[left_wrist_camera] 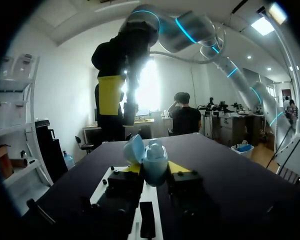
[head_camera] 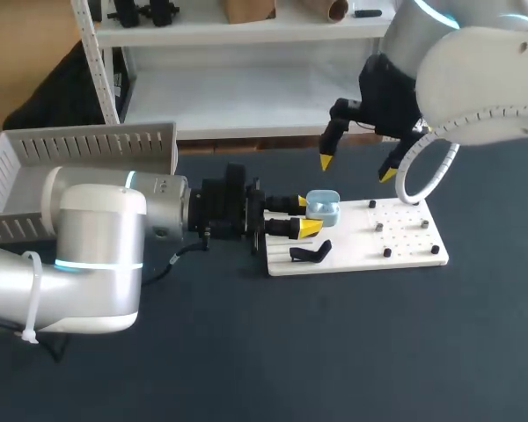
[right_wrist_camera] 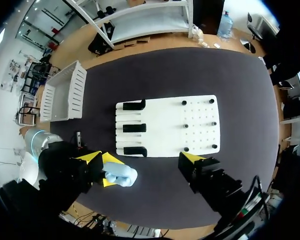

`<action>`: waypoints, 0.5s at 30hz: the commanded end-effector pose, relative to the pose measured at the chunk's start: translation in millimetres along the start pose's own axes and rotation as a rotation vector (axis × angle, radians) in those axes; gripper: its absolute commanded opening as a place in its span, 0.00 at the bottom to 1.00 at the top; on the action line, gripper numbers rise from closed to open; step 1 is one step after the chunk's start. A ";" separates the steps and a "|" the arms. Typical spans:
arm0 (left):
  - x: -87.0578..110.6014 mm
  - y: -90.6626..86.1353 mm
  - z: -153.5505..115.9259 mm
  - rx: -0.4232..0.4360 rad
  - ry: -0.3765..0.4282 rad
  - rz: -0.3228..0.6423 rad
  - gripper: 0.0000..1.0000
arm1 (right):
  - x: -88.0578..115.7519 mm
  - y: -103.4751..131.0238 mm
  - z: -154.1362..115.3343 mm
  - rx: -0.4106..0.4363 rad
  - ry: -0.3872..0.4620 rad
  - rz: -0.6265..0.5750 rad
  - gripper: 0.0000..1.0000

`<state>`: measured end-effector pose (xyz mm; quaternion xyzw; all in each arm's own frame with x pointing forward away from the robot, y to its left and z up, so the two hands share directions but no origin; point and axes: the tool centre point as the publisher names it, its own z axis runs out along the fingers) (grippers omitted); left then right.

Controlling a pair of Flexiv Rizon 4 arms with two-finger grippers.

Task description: Pick up each earbud case from the left stands, insert the matching earbuds, close the lid, and place the case in the box.

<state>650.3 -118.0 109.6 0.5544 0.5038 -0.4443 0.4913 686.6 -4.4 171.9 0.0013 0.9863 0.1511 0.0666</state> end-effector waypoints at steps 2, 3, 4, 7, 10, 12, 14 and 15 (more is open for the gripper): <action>0.4 -1.2 0.3 -0.005 -0.002 0.002 0.00 | -8.5 -3.2 17.5 0.006 0.038 0.008 1.00; 0.4 -1.2 0.3 -0.005 -0.002 0.002 0.00 | -7.4 -3.5 19.2 0.006 0.043 0.008 1.00; 0.4 -1.2 0.3 -0.005 -0.002 0.002 0.00 | -5.6 -3.8 21.2 0.008 0.050 0.008 1.00; 0.4 -1.2 0.3 -0.005 -0.002 0.002 0.00 | -0.9 -3.6 22.3 0.012 0.062 0.002 1.00; 0.4 -1.2 0.3 -0.005 -0.002 0.002 0.00 | 5.2 -4.9 22.7 0.017 0.076 -0.003 1.00; 0.4 -1.2 0.3 -0.005 -0.002 0.002 0.00 | 10.9 -6.0 22.5 0.021 0.090 -0.006 1.00; 0.4 -1.2 0.3 -0.005 -0.002 0.002 0.00 | 16.3 -7.0 23.2 0.025 0.101 -0.008 1.00; 0.4 -1.2 0.3 -0.005 -0.002 0.002 0.00 | 18.2 -7.2 23.1 0.025 0.102 -0.009 1.00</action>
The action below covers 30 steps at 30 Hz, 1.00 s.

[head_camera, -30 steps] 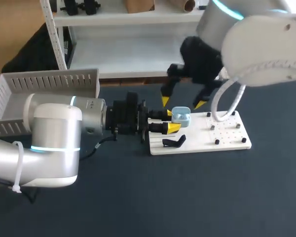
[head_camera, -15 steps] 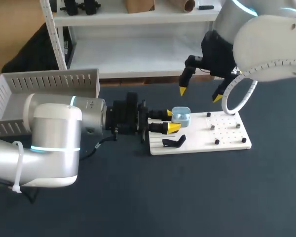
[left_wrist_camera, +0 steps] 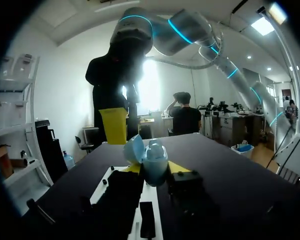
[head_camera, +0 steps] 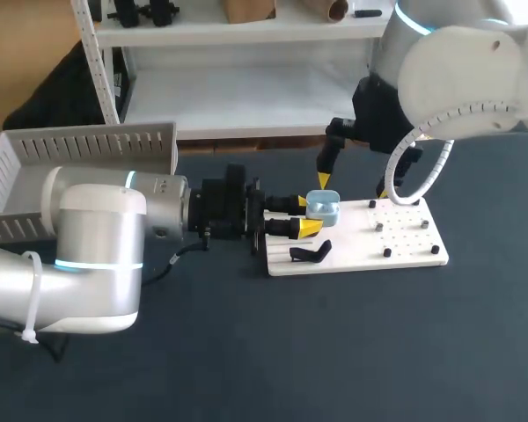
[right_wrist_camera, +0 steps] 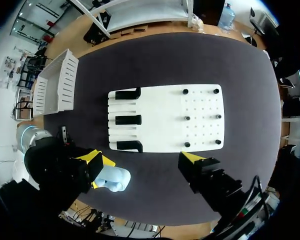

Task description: Pick up each earbud case from the left stands, insert the matching earbuds, close the lid, and place the case in the box.

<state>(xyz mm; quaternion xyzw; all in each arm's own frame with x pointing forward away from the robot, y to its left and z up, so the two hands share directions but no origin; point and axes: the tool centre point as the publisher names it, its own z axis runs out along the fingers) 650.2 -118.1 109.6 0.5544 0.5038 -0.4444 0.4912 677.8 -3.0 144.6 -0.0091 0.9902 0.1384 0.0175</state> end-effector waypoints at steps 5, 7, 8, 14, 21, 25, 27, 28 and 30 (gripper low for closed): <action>0.4 -1.1 0.3 -0.005 -0.002 0.002 0.00 | 15.6 -0.1 -4.0 -0.001 0.018 -0.006 1.00; 0.4 -1.1 0.3 -0.005 -0.002 0.002 0.00 | 18.2 0.1 -3.8 0.002 0.023 -0.010 1.00; 0.4 -1.1 0.3 -0.005 -0.002 0.002 0.00 | 19.3 0.2 -4.1 0.003 0.023 -0.011 1.00; 0.4 -1.1 0.3 -0.005 -0.002 0.002 0.00 | 16.7 -2.7 -24.4 -0.049 -0.078 -0.009 1.00; 0.4 -1.1 0.3 -0.005 -0.002 0.002 0.00 | 25.3 -13.8 -58.8 -0.204 -0.161 -0.055 1.00; 0.4 -1.1 0.3 -0.005 -0.002 0.002 0.00 | 34.1 -24.2 -68.3 -0.262 -0.183 -0.072 1.00; -3.5 2.0 -14.2 -0.042 0.003 0.008 0.00 | 37.2 -27.8 -69.3 -0.265 -0.188 -0.070 1.00; -5.7 3.5 -21.1 -0.059 0.007 0.015 0.00 | 37.2 -27.8 -69.3 -0.265 -0.188 -0.070 1.00; -10.1 6.5 -33.4 -0.090 0.013 0.027 0.00 | 37.2 -27.8 -69.3 -0.265 -0.188 -0.070 1.00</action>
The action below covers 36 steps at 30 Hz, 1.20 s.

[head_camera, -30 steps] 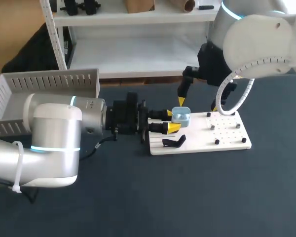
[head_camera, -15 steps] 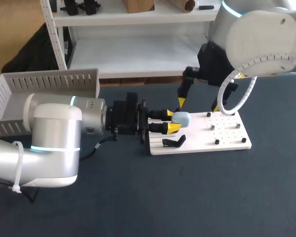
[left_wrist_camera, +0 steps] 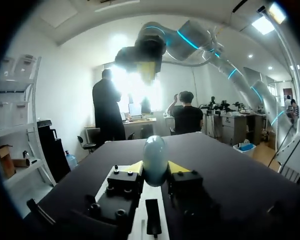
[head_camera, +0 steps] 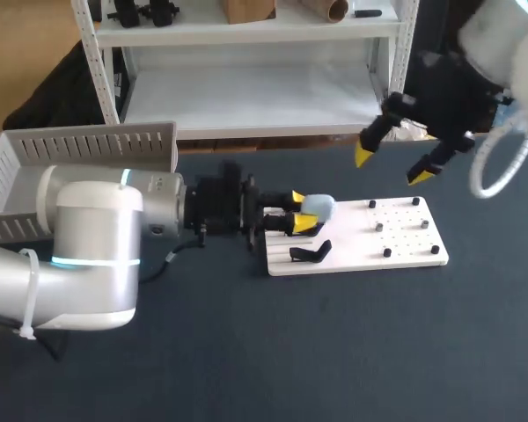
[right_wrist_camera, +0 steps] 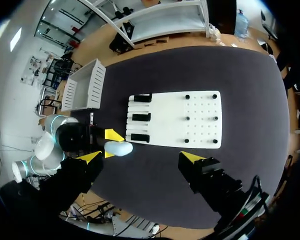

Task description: Pick up each earbud case from the left stands, insert the matching earbuds, close the lid, and place the case in the box.

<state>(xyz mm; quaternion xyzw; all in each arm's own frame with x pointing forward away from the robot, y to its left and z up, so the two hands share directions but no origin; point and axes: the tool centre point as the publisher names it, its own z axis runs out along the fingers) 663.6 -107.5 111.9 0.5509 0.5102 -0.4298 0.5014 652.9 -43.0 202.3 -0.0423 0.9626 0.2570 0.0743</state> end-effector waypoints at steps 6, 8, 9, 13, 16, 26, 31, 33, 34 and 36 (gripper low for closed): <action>-24.4 2.7 -56.5 -0.139 0.015 0.046 0.00 | 13.9 -3.8 -4.7 -0.019 -0.083 -0.001 1.00; -27.6 4.7 -67.1 -0.167 0.017 0.053 0.00 | 13.9 -3.8 -4.7 -0.019 -0.083 -0.001 1.00; -29.8 7.6 -76.9 -0.190 0.019 0.056 0.00 | 13.9 -3.8 -4.7 -0.019 -0.083 -0.001 1.00; -35.9 15.1 -100.9 -0.249 0.021 0.062 0.00 | 13.9 -3.8 -4.7 -0.019 -0.083 -0.001 1.00; -40.9 22.1 -115.1 -0.288 0.012 0.064 0.00 | 13.9 -3.8 -4.7 -0.019 -0.083 -0.001 1.00; -46.1 49.6 -144.7 -0.369 0.063 0.044 0.00 | 13.9 -3.8 -4.7 -0.019 -0.083 -0.001 1.00; -43.2 65.0 -170.0 -0.419 0.101 0.010 0.00 | 13.9 -3.8 -4.7 -0.019 -0.083 -0.001 1.00; -39.8 73.5 -183.6 -0.437 0.108 -0.007 0.00 | 13.9 -3.8 -4.7 -0.019 -0.083 -0.001 1.00; -38.1 77.6 -189.6 -0.446 0.113 -0.014 0.00 | 13.9 -3.8 -4.7 -0.019 -0.083 -0.001 1.00; -34.1 85.6 -200.3 -0.461 0.118 -0.028 0.00 | 13.9 -3.8 -4.7 -0.019 -0.083 -0.001 1.00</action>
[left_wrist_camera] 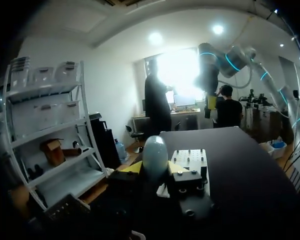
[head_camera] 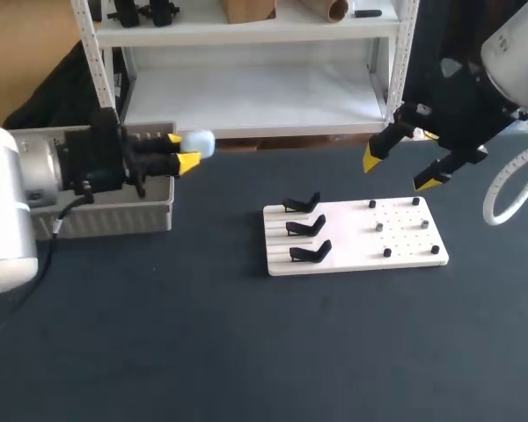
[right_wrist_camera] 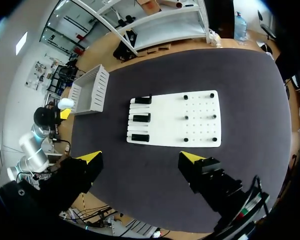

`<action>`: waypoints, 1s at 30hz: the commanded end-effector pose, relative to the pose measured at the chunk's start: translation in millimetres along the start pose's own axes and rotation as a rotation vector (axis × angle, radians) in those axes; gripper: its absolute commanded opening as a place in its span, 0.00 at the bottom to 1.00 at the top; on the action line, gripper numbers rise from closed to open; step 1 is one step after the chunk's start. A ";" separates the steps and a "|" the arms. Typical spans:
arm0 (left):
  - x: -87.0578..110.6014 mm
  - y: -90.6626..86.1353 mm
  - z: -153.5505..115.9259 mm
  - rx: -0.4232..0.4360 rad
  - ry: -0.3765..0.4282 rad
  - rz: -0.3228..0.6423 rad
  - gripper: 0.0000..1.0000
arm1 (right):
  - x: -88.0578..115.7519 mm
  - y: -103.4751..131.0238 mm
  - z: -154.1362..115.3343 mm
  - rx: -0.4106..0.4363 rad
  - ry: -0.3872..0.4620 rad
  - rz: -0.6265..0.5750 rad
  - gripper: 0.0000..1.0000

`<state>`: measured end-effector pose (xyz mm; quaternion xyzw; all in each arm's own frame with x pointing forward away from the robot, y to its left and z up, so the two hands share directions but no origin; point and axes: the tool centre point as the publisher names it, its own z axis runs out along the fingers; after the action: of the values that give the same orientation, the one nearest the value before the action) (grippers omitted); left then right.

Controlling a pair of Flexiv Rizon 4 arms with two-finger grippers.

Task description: Pick up each earbud case from the left stands, insert the matching earbuds, close the lid, and place the case in the box.

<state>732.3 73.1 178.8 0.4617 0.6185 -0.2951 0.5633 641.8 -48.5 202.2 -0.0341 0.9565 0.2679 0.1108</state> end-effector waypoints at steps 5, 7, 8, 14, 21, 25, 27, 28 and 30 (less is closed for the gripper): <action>20.7 48.5 -30.5 -0.111 0.017 -0.053 0.00 | 2.7 -0.3 -1.0 0.001 -0.006 0.001 1.00; 29.9 63.0 -37.5 -0.138 0.046 -0.065 0.00 | 2.7 -0.3 -1.0 0.001 -0.006 0.001 1.00; 35.5 70.7 -41.5 -0.146 0.062 -0.072 0.00 | 2.7 -0.3 -1.0 0.001 -0.006 0.001 1.00; 70.2 113.8 -62.6 -0.198 0.132 -0.129 0.00 | 2.7 -0.3 -1.0 0.001 -0.006 0.001 1.00; 99.7 150.8 -77.7 -0.245 0.176 -0.170 0.00 | 2.7 -0.3 -1.0 0.001 -0.006 0.001 1.00; 111.5 168.7 -83.7 -0.263 0.185 -0.190 0.00 | 2.7 -0.3 -1.0 0.001 -0.006 0.001 1.00; 116.6 177.2 -85.5 -0.267 0.193 -0.196 0.00 | 2.7 -0.3 -1.0 0.001 -0.006 0.001 1.00; 118.5 180.4 -86.2 -0.269 0.193 -0.199 0.00 | 2.7 -0.3 -1.0 0.001 -0.006 0.001 1.00; 121.3 185.7 -87.1 -0.270 0.197 -0.203 0.00 | 2.7 -0.3 -1.0 0.001 -0.006 0.001 1.00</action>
<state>855.2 249.3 110.1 0.3380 0.7483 -0.2100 0.5307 641.7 -48.6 201.9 -0.0338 0.9565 0.2677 0.1111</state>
